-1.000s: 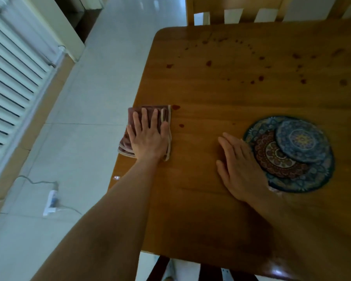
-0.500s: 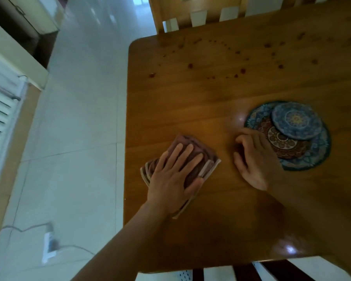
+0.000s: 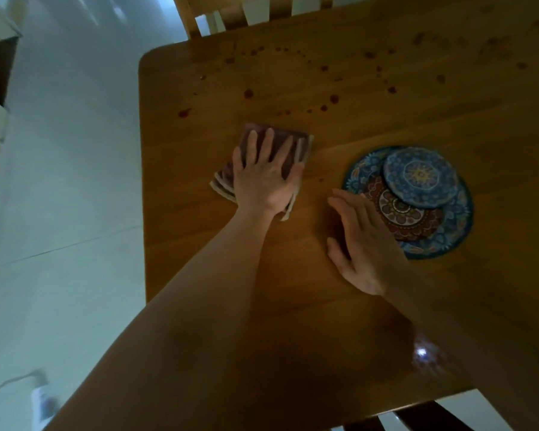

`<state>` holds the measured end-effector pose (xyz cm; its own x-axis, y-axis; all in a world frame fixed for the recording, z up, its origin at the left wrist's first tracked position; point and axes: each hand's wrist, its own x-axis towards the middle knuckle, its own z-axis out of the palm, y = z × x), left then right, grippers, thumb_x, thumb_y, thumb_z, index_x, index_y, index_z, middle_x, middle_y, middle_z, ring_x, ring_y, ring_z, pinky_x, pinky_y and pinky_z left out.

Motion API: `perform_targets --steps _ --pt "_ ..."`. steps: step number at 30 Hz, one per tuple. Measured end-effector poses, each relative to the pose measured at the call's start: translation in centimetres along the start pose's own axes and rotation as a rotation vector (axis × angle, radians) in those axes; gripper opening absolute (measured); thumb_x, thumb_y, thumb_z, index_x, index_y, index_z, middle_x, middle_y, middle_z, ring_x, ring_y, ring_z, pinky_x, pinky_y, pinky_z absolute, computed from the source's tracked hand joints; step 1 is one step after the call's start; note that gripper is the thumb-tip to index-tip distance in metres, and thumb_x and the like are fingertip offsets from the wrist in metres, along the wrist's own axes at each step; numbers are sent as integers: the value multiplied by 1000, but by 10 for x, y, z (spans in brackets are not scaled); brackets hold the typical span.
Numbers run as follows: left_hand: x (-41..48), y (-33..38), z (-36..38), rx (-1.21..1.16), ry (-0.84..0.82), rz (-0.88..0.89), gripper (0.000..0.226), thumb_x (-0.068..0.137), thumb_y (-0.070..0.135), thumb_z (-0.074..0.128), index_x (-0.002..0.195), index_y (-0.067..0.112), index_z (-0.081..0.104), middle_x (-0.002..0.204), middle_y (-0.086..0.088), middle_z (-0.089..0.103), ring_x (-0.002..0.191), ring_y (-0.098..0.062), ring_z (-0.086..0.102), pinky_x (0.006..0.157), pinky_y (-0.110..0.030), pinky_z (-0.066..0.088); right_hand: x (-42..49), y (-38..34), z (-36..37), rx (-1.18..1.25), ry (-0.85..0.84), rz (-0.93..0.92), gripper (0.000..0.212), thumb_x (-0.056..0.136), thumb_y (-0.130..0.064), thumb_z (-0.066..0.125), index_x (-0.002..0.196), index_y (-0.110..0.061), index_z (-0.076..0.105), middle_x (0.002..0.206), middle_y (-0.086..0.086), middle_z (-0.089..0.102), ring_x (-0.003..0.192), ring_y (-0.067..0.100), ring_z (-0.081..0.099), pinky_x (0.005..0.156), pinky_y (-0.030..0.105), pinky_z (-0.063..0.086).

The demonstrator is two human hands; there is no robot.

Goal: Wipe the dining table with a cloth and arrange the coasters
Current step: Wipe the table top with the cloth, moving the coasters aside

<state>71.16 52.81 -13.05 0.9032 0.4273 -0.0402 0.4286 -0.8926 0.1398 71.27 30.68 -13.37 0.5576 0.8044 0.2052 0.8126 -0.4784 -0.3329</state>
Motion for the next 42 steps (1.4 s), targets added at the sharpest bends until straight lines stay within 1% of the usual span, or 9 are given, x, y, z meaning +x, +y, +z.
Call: perform_targets --steps 7,13,19,23,27,30,35,37,42 --pt "-107 19 11 -94 97 292 56 95 61 37 144 37 42 158 7 29 150 -18 11 119 -48 11 -1 -1 -2 76 91 -18 46 96 -24 35 133 3 41 141 22 41 131 36 37 114 55 26" --pt "-204 15 8 -102 7 218 69 86 75 37 146 40 35 161 11 19 151 -15 1 120 -47 2 -3 2 -2 50 12 -44 43 98 -30 33 128 -1 44 140 20 41 128 37 39 115 49 25" --pt "-203 26 0 -402 115 -1 34 90 38 49 120 30 62 142 16 50 143 -4 27 119 -35 19 -2 -6 -7 -11 -136 -128 50 102 -41 25 132 -9 48 149 10 36 138 28 30 108 57 36" --pt "-192 36 -42 -1086 108 -399 19 98 21 47 101 32 62 93 10 66 90 -9 63 83 -31 50 -12 -31 -20 277 -137 -70 57 101 -57 23 140 -23 47 156 -8 30 148 14 18 117 44 25" --pt "-185 39 -67 -1829 -62 -548 25 98 25 45 116 22 62 111 -15 67 100 -29 65 84 -44 54 -15 -73 -41 822 -81 221 38 90 -49 61 117 -23 55 106 -6 66 100 10 65 82 43 55" --pt "-181 33 -67 -1530 -147 -496 32 95 43 44 116 25 61 122 -13 60 109 -27 61 95 -48 50 0 -83 -48 803 -81 401 21 90 -28 68 102 -20 53 92 -7 65 89 13 66 74 39 54" --pt "-198 -42 -44 -369 137 -557 50 100 50 29 146 30 31 154 3 26 145 -19 20 120 -48 15 -9 -67 -38 -94 -195 322 63 90 -57 50 139 -20 35 142 9 39 131 30 39 100 45 42" --pt "-209 -70 -28 -249 81 -618 57 101 51 22 153 30 15 163 5 6 150 -18 -2 121 -47 -1 -15 -82 -26 -2 -218 296 60 94 -60 30 143 -26 34 151 6 31 139 29 28 111 47 32" --pt "-216 -77 -6 -206 88 -577 63 99 55 17 155 27 12 164 7 2 150 -14 -4 117 -42 19 -6 -109 16 -63 -242 343 70 94 -62 14 147 -22 35 160 7 22 149 27 12 121 48 4"
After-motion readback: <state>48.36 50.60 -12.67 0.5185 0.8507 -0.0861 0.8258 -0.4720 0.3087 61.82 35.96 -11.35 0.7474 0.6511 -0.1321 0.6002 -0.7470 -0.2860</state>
